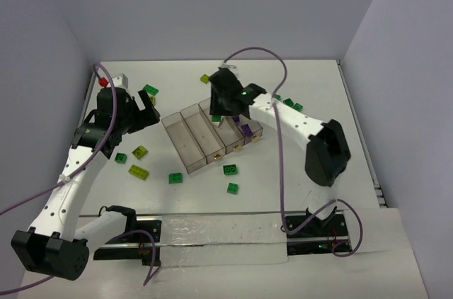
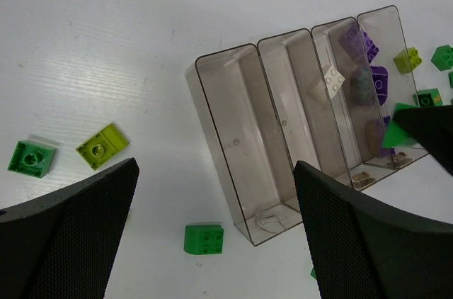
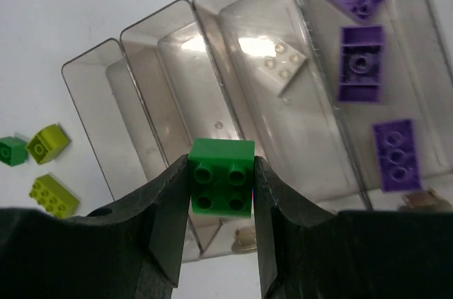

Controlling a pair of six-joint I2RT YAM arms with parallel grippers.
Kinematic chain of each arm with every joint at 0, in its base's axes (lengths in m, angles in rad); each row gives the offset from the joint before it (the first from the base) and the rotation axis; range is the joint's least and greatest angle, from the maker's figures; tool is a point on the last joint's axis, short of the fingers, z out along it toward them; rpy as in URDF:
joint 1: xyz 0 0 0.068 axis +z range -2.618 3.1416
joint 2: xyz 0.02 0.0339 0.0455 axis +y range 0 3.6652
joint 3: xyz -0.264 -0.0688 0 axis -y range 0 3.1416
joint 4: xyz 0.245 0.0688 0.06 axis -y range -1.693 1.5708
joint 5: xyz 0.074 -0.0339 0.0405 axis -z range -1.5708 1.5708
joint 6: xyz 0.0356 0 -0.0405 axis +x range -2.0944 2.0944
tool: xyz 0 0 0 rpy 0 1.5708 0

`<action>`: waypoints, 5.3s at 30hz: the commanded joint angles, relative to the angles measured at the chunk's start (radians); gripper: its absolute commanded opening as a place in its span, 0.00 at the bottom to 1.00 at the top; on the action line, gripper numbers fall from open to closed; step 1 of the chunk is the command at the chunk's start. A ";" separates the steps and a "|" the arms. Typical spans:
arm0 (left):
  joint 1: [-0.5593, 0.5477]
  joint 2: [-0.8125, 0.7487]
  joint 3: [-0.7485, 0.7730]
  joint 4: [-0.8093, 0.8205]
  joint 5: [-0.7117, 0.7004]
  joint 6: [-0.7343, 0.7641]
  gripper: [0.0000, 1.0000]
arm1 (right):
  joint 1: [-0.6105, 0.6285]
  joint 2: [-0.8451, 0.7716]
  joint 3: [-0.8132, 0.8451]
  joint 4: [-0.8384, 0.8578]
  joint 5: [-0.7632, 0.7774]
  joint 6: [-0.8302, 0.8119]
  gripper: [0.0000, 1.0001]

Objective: Sort the legos into containers by color

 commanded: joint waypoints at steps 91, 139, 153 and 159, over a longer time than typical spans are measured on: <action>-0.004 -0.038 0.061 -0.052 -0.063 -0.018 0.99 | 0.160 0.033 0.056 0.032 0.204 -0.097 0.41; -0.006 -0.018 0.044 -0.030 -0.044 -0.029 0.99 | 0.343 -0.468 -0.819 0.240 -0.037 -0.239 0.79; -0.005 -0.025 0.046 -0.034 -0.041 -0.035 0.99 | 0.393 -0.286 -0.754 0.202 -0.092 -0.341 0.67; -0.005 -0.018 0.047 -0.028 -0.034 -0.033 0.99 | 0.393 -0.274 -0.755 0.200 -0.072 -0.312 0.52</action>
